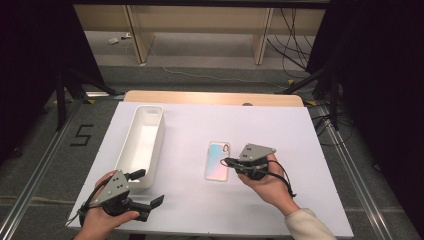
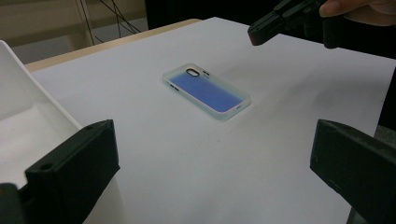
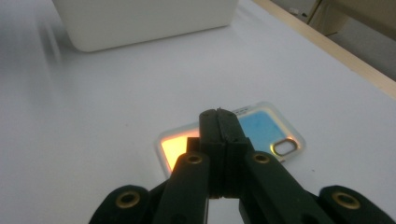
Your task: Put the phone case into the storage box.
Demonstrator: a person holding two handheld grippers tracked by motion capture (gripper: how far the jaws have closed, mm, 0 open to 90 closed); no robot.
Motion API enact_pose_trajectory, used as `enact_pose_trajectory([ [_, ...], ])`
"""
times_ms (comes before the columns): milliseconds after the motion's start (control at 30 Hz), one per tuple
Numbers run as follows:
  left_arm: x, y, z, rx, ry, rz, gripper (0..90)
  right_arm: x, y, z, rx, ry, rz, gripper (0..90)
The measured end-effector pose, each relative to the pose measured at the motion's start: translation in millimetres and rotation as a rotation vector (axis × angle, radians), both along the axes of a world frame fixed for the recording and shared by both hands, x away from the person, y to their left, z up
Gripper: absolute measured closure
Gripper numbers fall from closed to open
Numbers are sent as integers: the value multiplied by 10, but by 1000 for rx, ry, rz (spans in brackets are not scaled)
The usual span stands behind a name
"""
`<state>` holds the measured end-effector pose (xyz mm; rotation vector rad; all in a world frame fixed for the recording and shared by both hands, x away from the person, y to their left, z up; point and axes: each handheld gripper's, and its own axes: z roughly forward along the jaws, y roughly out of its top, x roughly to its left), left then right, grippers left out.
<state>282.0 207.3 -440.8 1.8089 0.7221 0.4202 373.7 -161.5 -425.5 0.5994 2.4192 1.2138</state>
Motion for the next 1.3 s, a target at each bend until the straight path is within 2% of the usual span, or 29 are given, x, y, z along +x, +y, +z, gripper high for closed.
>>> enact_pose_trajectory([
  [100,-5,-1,1,-2,0,-2,5,59,159,-53,-32,22,21,900],
  [133,-5,-1,1,-2,0,-2,5,59,159,-53,-32,22,21,900],
  [200,-9,2,3,-4,-1,-1,6,115,315,-130,-62,51,44,900],
  [367,-11,4,0,-2,-1,-5,7,167,500,-227,-96,83,67,900],
  [400,-13,2,0,-1,-2,-4,7,186,591,-280,-117,98,79,900],
  [467,-13,3,1,-2,-2,-5,7,195,624,-305,-119,89,78,900],
  [567,-18,4,1,-4,1,-4,7,238,748,-385,-151,108,92,900],
  [600,-21,2,1,-7,5,0,7,238,748,-385,-151,108,92,900],
  [633,-12,9,4,6,-10,-11,7,243,772,-398,-159,120,90,900],
  [800,-21,3,1,0,-2,-8,7,251,848,-463,-197,153,92,900],
  [967,-23,-4,-3,-13,1,-11,7,259,842,-498,-216,155,94,900],
  [1000,-23,-2,0,-4,-3,-10,7,254,841,-503,-223,169,87,900],
  [1267,-22,-3,-2,-10,-1,-15,7,270,828,-528,-242,164,97,900],
  [1300,-27,4,6,2,-3,-10,7,266,827,-525,-242,172,93,900],
])
